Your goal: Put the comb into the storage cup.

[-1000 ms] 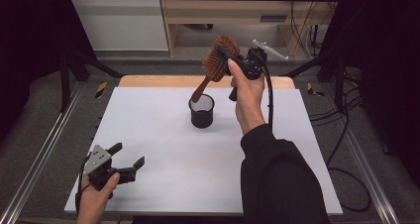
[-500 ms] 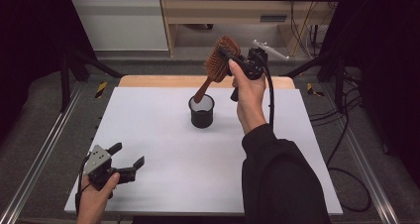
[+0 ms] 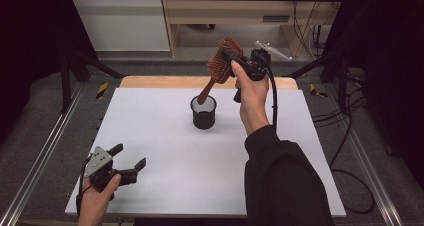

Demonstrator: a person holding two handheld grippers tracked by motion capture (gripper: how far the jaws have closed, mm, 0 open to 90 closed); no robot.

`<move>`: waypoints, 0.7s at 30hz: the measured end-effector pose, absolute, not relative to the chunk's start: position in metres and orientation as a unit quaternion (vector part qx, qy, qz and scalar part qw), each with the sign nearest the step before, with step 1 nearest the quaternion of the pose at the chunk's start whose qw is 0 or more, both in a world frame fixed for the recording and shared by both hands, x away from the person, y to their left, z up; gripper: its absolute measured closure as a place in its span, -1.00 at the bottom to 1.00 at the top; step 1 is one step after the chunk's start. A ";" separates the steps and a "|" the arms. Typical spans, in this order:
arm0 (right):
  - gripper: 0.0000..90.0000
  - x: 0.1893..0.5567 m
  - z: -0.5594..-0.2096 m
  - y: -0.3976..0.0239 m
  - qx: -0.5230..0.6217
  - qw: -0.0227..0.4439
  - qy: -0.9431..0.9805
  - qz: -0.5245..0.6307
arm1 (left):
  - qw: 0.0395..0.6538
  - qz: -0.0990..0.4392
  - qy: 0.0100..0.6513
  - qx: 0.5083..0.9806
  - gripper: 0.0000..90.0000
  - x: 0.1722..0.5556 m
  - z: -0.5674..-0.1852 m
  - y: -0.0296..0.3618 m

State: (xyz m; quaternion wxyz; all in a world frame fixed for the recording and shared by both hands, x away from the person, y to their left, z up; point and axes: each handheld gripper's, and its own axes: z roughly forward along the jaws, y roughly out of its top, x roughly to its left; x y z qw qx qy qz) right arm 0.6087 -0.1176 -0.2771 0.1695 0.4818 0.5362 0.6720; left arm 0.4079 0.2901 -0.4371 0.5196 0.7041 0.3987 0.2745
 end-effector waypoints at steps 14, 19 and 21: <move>0.14 0.610 -0.279 -0.118 0.482 0.172 0.539 0.669 | 0.520 0.274 0.398 0.704 -0.93 0.408 -0.437 0.290; 0.14 0.611 -0.280 -0.118 0.483 0.171 0.540 0.668 | 0.521 0.274 0.398 0.704 -0.93 0.408 -0.437 0.289; 0.14 0.611 -0.280 -0.118 0.484 0.171 0.539 0.668 | 0.521 0.274 0.398 0.704 -0.93 0.408 -0.437 0.289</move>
